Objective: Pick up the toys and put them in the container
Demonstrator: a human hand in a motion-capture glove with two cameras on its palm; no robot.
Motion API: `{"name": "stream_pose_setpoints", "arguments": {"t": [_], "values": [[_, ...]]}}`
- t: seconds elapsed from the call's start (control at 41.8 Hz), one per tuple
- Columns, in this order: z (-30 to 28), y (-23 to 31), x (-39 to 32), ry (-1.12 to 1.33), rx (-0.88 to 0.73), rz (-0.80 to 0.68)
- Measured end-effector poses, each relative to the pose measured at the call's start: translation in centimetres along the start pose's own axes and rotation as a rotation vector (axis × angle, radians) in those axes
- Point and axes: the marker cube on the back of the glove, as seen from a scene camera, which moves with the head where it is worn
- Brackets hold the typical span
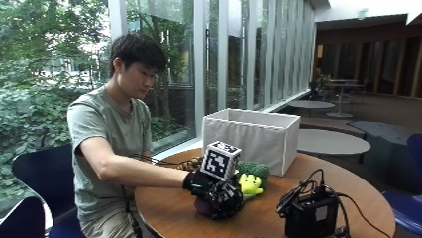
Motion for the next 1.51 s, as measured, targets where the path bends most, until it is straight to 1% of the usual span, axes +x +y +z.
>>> {"name": "stream_pose_setpoints", "arguments": {"t": [0.096, 0.192, 0.335, 0.455, 0.599, 0.79, 0.934, 1.078, 1.222, 1.413, 1.461, 1.509], "values": [[0.1, -0.5, 0.7, -0.097, 0.097, -0.007], [0.2, -1.1, 0.7, -0.153, 0.145, -0.027], [-0.4, -1.6, 1.0, -0.172, 0.119, -0.053], [-2.8, -1.3, 1.8, -0.203, 0.089, -0.068], [-8.3, 0.1, 2.8, -0.159, 0.163, -0.066], [-21.7, 4.2, 1.7, -0.09, 0.36, -0.084], [-30.9, 8.7, -3.4, -0.043, 0.505, -0.211], [-36.3, 11.7, -10.4, -0.023, 0.573, -0.328], [-39.0, 13.5, -18.3, -0.003, 0.606, -0.499], [-39.0, 14.7, -30.0, -0.002, 0.577, -0.661], [-38.6, 14.7, -32.3, 0.001, 0.564, -0.686], [-38.3, 14.6, -34.9, 0.004, 0.55, -0.676]]}}
